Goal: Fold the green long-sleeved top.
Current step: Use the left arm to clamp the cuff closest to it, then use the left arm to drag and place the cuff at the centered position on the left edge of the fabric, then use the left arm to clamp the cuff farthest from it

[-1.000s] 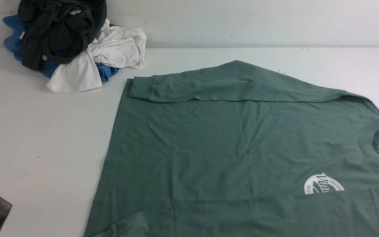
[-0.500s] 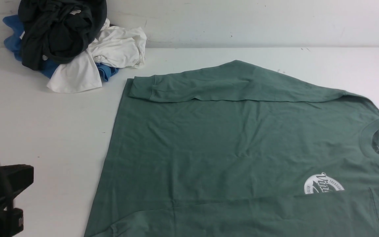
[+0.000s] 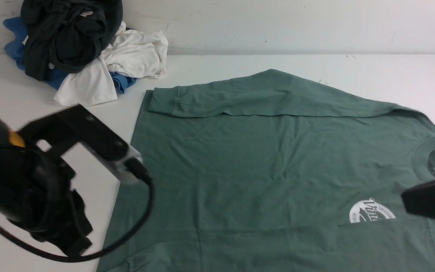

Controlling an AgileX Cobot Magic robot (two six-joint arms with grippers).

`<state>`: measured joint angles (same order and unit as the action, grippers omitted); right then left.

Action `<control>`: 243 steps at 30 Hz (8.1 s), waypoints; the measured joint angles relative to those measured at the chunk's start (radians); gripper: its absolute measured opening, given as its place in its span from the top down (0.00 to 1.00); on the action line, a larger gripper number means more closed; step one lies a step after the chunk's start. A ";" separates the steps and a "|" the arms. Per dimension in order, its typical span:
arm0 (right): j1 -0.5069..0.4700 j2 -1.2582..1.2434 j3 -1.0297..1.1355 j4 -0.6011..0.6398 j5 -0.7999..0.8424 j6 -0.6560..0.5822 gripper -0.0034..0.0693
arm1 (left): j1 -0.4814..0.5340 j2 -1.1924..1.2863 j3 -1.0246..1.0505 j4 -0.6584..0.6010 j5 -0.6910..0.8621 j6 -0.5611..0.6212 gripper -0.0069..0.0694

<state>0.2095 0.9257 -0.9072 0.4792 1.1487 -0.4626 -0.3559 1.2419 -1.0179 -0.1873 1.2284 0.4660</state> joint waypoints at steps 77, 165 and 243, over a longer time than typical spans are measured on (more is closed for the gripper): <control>0.079 0.397 -0.046 -0.491 -0.152 0.370 0.94 | -0.148 0.496 -0.600 0.224 0.001 -0.042 0.86; -0.105 0.887 -0.244 -0.649 -0.341 0.561 0.86 | -0.028 0.912 -0.889 0.376 -0.272 -0.052 0.81; -0.105 0.889 -0.580 -0.570 -0.101 0.421 0.51 | 0.151 1.069 -0.894 0.021 -0.827 -0.254 0.84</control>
<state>0.1046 1.8148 -1.4868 -0.0912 1.0477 -0.0421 -0.2051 2.3111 -1.9120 -0.1664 0.4012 0.2125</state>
